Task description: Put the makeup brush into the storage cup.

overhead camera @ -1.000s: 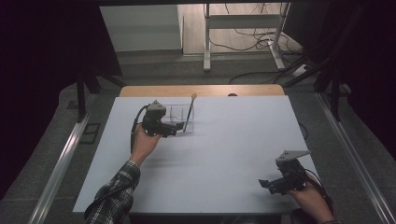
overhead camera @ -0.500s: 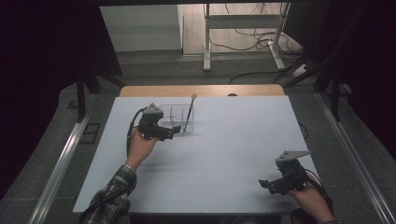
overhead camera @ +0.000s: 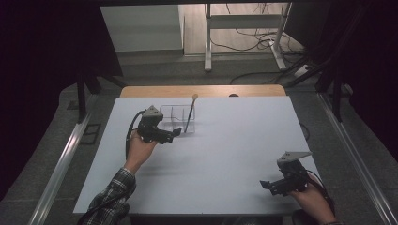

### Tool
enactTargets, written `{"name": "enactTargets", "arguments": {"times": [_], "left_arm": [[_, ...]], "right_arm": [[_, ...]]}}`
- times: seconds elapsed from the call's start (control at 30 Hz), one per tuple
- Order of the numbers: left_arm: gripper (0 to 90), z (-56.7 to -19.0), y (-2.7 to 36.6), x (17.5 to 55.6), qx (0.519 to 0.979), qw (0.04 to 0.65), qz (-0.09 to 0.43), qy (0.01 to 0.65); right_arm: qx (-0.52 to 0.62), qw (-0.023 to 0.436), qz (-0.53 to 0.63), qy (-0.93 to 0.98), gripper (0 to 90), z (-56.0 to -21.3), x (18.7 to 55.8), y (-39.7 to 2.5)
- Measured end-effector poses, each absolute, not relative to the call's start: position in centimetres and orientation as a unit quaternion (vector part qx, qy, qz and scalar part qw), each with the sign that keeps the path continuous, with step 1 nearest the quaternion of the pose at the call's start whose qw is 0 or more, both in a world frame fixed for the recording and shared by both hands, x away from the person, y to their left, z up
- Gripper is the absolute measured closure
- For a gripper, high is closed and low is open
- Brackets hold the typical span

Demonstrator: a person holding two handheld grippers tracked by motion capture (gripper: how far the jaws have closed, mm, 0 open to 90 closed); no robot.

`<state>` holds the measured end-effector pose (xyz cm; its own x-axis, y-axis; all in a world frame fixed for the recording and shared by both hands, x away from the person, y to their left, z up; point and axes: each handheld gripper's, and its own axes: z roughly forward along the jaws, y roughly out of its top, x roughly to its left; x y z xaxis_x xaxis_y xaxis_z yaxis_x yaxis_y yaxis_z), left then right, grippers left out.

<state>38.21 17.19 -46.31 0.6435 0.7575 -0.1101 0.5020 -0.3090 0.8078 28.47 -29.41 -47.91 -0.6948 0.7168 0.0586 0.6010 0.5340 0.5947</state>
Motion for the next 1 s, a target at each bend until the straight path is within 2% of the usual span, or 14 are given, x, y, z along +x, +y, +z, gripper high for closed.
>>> {"name": "enactTargets", "arguments": {"times": [1.0], "left_arm": [[0.2,-46.4,18.1,35.7,0.796,0.446,0.127,0.389]], "right_arm": [[0.387,0.094,0.313,0.862,0.0,-47.7,28.5,-29.7]]}}
